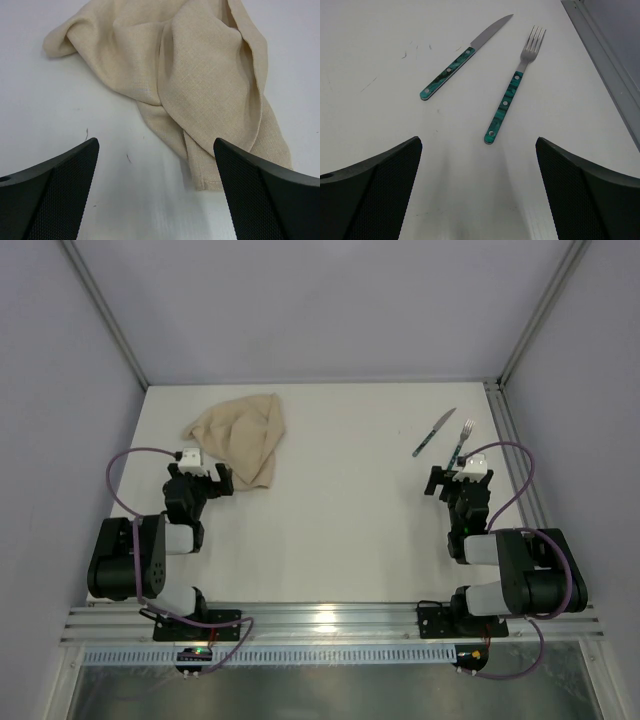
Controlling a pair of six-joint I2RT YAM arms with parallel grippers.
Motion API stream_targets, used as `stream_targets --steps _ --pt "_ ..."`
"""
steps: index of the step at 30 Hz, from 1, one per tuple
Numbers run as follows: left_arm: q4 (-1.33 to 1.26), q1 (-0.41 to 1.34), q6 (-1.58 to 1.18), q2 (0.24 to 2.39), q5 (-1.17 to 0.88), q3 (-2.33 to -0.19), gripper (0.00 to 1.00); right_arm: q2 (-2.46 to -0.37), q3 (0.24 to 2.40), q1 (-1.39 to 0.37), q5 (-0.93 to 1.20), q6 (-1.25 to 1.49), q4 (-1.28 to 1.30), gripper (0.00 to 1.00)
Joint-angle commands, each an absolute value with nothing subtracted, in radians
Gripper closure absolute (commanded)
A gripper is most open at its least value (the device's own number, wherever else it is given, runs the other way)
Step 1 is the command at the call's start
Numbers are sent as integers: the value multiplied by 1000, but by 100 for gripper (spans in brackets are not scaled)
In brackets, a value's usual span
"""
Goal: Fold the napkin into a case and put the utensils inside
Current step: Pick up the crumpled napkin from the corner of the board.
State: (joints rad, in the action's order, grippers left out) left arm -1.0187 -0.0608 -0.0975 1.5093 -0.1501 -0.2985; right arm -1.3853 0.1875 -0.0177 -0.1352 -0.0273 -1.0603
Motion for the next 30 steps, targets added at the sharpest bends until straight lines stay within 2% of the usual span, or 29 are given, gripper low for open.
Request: stream_targets --steps 1,6,10,12,15,16,17,20,23,28,30 --pt "-1039 -58 -92 1493 -156 -299 1 -1367 212 -14 -135 -20 -1100 1" --pt "-1039 -58 -92 1493 -155 -299 1 -1332 230 -17 -169 -15 -1049 1" --pt "-1042 -58 -92 1491 -155 -296 1 -1257 336 -54 -219 -46 -797 5" --pt "-1046 -58 -87 1485 -163 -299 1 -1243 350 -109 -277 -72 -782 5" --pt "-757 -96 -109 1417 -242 -449 1 -1215 385 -199 -372 -133 -740 5" --pt "-478 -98 -98 1425 -255 -519 1 -1210 405 -212 -371 -123 -679 5" --pt "-357 -98 -54 1440 -297 -666 6 -1203 447 -218 -350 -103 -645 5" --pt "-114 -97 -25 1483 -403 -787 12 -1209 529 -224 -227 -5 -552 8" --pt "-25 -57 52 1471 -399 -807 12 -1247 615 -265 -195 43 -457 13" --pt "135 95 215 1512 -143 -883 12 -1308 713 -333 -150 84 -319 18" --pt "191 153 242 1571 -88 -920 17 -1319 747 -365 -121 100 -298 20"
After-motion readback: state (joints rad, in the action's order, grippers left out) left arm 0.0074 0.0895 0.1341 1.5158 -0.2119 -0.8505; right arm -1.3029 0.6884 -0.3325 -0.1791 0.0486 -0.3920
